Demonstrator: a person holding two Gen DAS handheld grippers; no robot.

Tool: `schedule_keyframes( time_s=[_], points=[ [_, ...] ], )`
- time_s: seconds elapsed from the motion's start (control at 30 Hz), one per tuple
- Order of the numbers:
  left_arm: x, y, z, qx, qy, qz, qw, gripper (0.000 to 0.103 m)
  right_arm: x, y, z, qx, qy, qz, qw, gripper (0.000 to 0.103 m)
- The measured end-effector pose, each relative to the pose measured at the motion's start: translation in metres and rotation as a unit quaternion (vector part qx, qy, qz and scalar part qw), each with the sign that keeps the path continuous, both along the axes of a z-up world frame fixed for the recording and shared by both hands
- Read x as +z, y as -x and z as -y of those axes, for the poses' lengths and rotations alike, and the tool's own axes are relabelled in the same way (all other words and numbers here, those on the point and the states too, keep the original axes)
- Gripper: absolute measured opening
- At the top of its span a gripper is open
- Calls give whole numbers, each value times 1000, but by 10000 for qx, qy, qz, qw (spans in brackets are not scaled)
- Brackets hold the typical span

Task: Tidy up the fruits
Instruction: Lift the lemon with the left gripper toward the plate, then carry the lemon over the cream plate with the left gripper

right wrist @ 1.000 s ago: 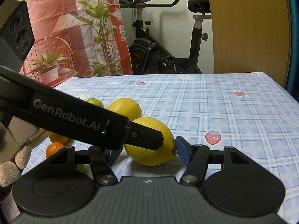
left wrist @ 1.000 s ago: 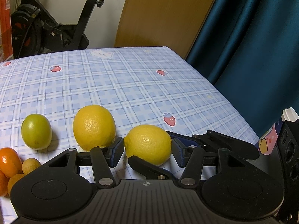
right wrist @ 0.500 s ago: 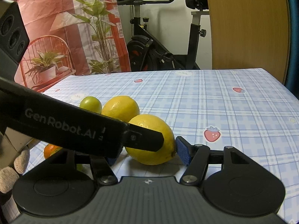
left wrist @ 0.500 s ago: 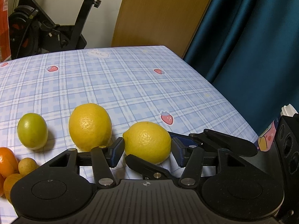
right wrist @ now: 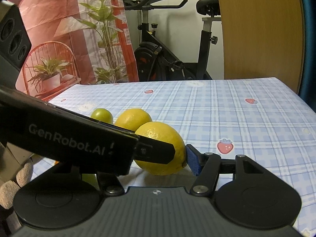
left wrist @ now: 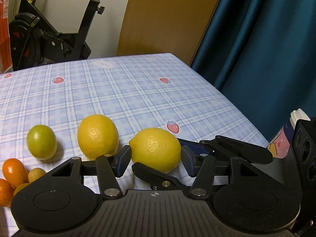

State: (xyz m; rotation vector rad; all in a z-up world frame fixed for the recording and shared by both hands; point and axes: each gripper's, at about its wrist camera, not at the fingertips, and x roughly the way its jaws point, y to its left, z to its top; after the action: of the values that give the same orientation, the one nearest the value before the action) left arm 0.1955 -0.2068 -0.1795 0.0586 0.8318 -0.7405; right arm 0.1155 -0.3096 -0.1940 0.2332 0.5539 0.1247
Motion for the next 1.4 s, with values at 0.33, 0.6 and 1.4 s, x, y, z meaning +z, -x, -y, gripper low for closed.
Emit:
schedule_keyframes(
  time_s=[0.33, 0.6, 1.4],
  points=[
    [30, 10, -26, 104, 93, 221, 9997, 59, 33, 0, -18, 55, -39, 36, 10000, 62],
    [49, 16, -67, 341, 357, 210, 9986, 59, 59, -2, -47, 232, -11, 74, 9997, 62],
    [52, 19, -228, 2002, 870, 42, 9759, 59, 83, -50, -196, 1664, 476, -128, 9848, 62]
  ],
)
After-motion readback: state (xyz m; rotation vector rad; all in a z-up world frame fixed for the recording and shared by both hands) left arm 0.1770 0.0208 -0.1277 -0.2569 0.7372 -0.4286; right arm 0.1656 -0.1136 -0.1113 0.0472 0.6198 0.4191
